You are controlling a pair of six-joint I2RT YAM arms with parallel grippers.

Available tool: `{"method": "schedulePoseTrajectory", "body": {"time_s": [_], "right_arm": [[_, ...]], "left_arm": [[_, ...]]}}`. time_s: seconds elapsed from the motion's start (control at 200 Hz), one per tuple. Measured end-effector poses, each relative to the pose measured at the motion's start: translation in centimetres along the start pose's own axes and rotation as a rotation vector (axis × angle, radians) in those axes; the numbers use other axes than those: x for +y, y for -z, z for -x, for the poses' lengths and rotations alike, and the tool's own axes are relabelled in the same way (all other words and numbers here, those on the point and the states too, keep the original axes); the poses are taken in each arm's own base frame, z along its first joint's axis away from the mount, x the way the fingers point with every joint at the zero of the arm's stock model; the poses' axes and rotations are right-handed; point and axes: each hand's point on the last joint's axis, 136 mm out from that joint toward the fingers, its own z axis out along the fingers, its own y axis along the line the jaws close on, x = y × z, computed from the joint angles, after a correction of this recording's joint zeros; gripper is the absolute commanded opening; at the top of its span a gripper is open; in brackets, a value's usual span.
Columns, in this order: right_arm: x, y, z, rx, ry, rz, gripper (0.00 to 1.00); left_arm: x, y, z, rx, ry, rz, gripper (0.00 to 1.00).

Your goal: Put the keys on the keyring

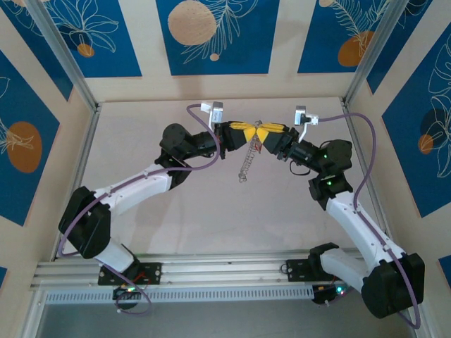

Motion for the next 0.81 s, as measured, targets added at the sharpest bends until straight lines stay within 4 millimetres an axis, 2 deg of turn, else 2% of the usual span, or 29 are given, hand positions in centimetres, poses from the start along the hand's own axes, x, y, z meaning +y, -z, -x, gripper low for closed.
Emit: {"method": "schedulePoseTrajectory", "body": {"time_s": [0.09,0.2,0.44,0.495,0.64,0.725,0.805], "right_arm": [[0.2,-0.1,0.0,0.001,0.003,0.006,0.15],[0.4,-0.2,0.1,-0.002,0.018,0.014,0.00],[0.3,-0.2,0.1,-0.003,0.025,0.010,0.00],[0.2,-0.2,0.0,0.000,0.026,0.008,0.00],[-0.3,-0.2,-0.5,0.018,0.008,-0.011,0.00],[-0.5,-0.2,-0.7,0.027,0.007,-0.020,0.00],[-0.7,-0.2,-0.9,0.034,0.004,-0.027,0.00]], "left_arm": [[0.0,0.0,0.0,0.000,0.000,0.001,0.00],[0.0,0.0,0.1,-0.002,-0.002,0.001,0.00],[0.0,0.1,0.2,-0.005,-0.004,0.002,0.00],[0.2,0.2,0.1,-0.004,-0.005,0.010,0.09],[0.5,0.9,0.1,-0.001,-0.017,0.040,0.44],[1.2,1.8,0.8,-0.009,-0.031,0.081,0.64],[1.6,2.6,1.5,-0.015,-0.059,0.123,0.77]]}}
